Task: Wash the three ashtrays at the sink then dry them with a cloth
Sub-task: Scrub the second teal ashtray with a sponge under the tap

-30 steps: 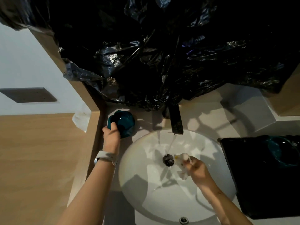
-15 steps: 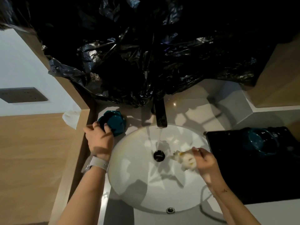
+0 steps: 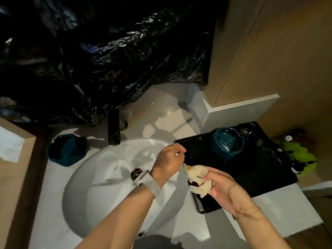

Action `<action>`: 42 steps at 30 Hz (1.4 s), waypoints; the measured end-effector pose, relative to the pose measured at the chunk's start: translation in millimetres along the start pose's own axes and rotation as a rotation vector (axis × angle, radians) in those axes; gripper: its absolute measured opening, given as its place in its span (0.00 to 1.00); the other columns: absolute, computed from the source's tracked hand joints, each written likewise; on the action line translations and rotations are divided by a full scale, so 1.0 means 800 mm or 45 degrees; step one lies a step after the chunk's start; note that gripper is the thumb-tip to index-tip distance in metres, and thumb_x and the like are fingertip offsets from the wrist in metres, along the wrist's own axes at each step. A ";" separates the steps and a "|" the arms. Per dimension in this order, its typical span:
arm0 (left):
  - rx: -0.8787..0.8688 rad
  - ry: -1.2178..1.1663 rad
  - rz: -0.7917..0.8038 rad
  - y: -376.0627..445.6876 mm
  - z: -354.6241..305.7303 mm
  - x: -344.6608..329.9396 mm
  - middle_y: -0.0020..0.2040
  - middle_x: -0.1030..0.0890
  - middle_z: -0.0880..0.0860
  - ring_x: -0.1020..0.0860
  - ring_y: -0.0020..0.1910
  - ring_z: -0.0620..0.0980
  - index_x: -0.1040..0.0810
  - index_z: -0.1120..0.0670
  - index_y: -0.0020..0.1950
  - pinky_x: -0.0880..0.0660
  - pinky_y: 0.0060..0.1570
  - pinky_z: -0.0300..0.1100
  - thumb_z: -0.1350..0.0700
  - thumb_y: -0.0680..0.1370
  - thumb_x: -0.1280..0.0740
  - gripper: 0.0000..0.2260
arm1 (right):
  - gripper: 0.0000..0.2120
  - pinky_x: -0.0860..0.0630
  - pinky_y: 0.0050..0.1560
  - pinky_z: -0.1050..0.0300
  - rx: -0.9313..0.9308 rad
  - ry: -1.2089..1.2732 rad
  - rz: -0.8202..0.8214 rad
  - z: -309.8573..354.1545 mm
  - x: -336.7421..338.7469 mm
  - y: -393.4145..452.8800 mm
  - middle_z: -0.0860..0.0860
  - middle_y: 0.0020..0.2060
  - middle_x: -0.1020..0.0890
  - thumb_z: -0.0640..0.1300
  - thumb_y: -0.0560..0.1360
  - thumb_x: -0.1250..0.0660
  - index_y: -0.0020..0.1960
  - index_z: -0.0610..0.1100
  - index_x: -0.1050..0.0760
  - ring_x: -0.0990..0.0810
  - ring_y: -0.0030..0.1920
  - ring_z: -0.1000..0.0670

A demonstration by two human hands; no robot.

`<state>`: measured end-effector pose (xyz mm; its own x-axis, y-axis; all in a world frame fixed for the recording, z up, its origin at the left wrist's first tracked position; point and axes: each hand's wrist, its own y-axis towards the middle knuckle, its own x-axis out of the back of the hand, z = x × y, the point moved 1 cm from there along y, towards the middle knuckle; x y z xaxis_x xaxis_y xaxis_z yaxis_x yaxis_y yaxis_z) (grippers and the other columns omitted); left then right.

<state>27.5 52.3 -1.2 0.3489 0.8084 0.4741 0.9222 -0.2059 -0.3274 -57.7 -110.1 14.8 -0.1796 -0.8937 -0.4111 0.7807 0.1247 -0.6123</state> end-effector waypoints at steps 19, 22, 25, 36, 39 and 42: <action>0.393 -0.318 0.247 0.106 -0.068 -0.119 0.66 0.28 0.60 0.18 0.40 0.51 0.35 0.61 0.68 0.16 0.43 0.49 0.60 0.75 0.30 0.25 | 0.13 0.23 0.38 0.68 -0.032 -0.486 -0.392 0.001 0.050 -0.009 0.47 0.43 0.15 0.32 0.73 0.34 0.51 0.45 0.17 0.18 0.42 0.53; 0.399 -0.530 0.277 0.072 -0.055 -0.083 0.61 0.26 0.59 0.19 0.54 0.58 0.38 0.53 0.58 0.17 0.44 0.47 0.65 0.75 0.33 0.19 | 0.08 0.19 0.50 0.59 -0.099 -0.377 -0.260 0.000 0.043 -0.010 0.43 0.47 0.15 0.36 0.74 0.30 0.52 0.41 0.17 0.16 0.50 0.45; 0.435 -0.791 0.260 0.032 -0.030 -0.033 0.60 0.24 0.61 0.19 0.55 0.57 0.36 0.56 0.62 0.17 0.45 0.44 0.68 0.75 0.34 0.19 | 0.12 0.26 0.62 0.46 -0.125 -0.298 -0.181 -0.007 0.039 -0.005 0.37 0.52 0.17 0.38 0.72 0.29 0.55 0.36 0.19 0.19 0.56 0.39; 0.620 -1.565 -0.063 -0.062 0.157 0.104 0.59 0.20 0.66 0.20 0.58 0.63 0.24 0.63 0.62 0.18 0.52 0.52 0.66 0.77 0.37 0.14 | 0.09 0.27 0.42 0.60 0.111 -0.627 -0.250 -0.032 -0.030 0.055 0.47 0.37 0.20 0.41 0.81 0.42 0.47 0.40 0.25 0.20 0.34 0.58; 0.630 -1.558 -0.263 -0.064 0.190 0.114 0.63 0.22 0.66 0.22 0.61 0.63 0.26 0.64 0.66 0.18 0.51 0.51 0.65 0.76 0.33 0.17 | 0.11 0.27 0.38 0.57 0.242 -0.732 -0.280 -0.030 -0.048 0.069 0.44 0.39 0.19 0.46 0.81 0.41 0.48 0.40 0.25 0.22 0.37 0.51; 0.682 -1.523 -0.335 -0.058 0.203 0.122 0.62 0.22 0.65 0.20 0.60 0.63 0.27 0.62 0.66 0.18 0.51 0.50 0.63 0.79 0.34 0.15 | 0.14 0.26 0.46 0.53 0.246 -0.603 -0.227 -0.026 -0.069 0.081 0.45 0.39 0.19 0.48 0.81 0.40 0.49 0.37 0.24 0.19 0.41 0.49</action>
<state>-8.2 230.0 -72.5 -0.4419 0.8299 -0.3405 0.6641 0.0475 -0.7461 -10.1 -44.1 -16.2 -0.0647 -0.9958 0.0641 0.8666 -0.0880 -0.4912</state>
